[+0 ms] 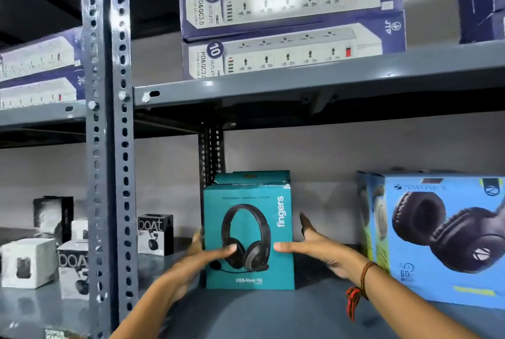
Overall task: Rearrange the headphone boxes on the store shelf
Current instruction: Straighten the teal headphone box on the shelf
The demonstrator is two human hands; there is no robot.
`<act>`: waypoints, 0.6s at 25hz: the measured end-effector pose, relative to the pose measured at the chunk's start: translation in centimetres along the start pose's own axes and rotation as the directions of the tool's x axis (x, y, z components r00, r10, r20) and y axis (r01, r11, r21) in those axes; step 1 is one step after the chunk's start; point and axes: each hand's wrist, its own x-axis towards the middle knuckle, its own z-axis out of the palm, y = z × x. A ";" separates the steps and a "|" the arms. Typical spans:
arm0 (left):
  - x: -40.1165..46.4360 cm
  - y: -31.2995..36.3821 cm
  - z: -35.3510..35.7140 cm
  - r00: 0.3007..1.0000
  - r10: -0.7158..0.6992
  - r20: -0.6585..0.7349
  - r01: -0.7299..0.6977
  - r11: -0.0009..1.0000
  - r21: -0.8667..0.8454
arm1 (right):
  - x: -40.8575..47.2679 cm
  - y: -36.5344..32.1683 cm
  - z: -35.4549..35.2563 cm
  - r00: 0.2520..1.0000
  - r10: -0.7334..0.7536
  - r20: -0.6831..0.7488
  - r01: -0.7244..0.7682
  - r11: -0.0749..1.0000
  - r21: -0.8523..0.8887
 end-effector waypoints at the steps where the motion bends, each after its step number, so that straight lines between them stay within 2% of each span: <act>1: 0.6 -0.1 -0.2 0.997 -0.001 0.076 0.002 1.000 -0.010 | 0.4 0.3 -0.1 1.000 -0.005 0.030 0.005 1.000 -0.004; 4: 1.6 -0.3 0.1 0.985 0.043 0.169 -0.037 0.999 -0.039 | 2.5 2.2 -0.5 0.998 -0.014 0.067 0.018 0.998 -0.061; 7: 2.4 -0.2 0.7 0.987 0.067 0.146 -0.060 0.997 -0.053 | 3.2 3.0 -0.5 0.997 -0.005 0.083 0.013 0.995 -0.100; 11: 3.1 -0.3 0.8 0.993 0.072 0.092 -0.071 0.997 -0.015 | 3.4 3.4 -0.7 0.999 -0.032 0.008 0.033 0.987 -0.159; 15: 2.8 -0.2 1.4 0.991 0.092 0.101 -0.095 0.995 0.021 | 2.7 3.7 -1.4 0.999 -0.043 -0.020 0.038 0.982 -0.187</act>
